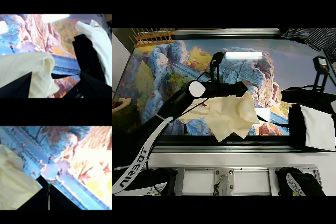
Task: Fold the clothes and pants, and hang the long-sleeved shirts on hangers.
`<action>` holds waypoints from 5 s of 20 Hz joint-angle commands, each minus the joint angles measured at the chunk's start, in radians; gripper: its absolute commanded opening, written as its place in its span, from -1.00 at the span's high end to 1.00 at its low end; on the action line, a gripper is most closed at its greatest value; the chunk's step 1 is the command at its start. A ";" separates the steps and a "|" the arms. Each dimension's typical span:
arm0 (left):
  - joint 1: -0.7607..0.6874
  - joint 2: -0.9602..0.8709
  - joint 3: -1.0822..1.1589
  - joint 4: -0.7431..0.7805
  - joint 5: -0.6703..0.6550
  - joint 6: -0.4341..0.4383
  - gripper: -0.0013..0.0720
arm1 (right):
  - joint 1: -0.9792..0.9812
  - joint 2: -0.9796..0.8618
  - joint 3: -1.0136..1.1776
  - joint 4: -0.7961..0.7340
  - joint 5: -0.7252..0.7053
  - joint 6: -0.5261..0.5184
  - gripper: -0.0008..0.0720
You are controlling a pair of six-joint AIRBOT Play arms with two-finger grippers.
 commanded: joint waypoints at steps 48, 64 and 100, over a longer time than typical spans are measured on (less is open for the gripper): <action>0.997 0.037 -0.550 -0.156 -0.250 0.243 0.96 | 0.319 -0.560 -0.248 0.496 -0.308 -0.114 0.80; 1.095 0.765 -0.026 -0.099 -0.340 0.243 0.96 | 0.091 -0.009 0.696 -0.074 0.019 0.047 0.95; 1.052 0.569 -0.716 0.201 -0.226 0.187 0.96 | 0.272 -0.253 -0.546 0.307 -0.106 0.251 -0.08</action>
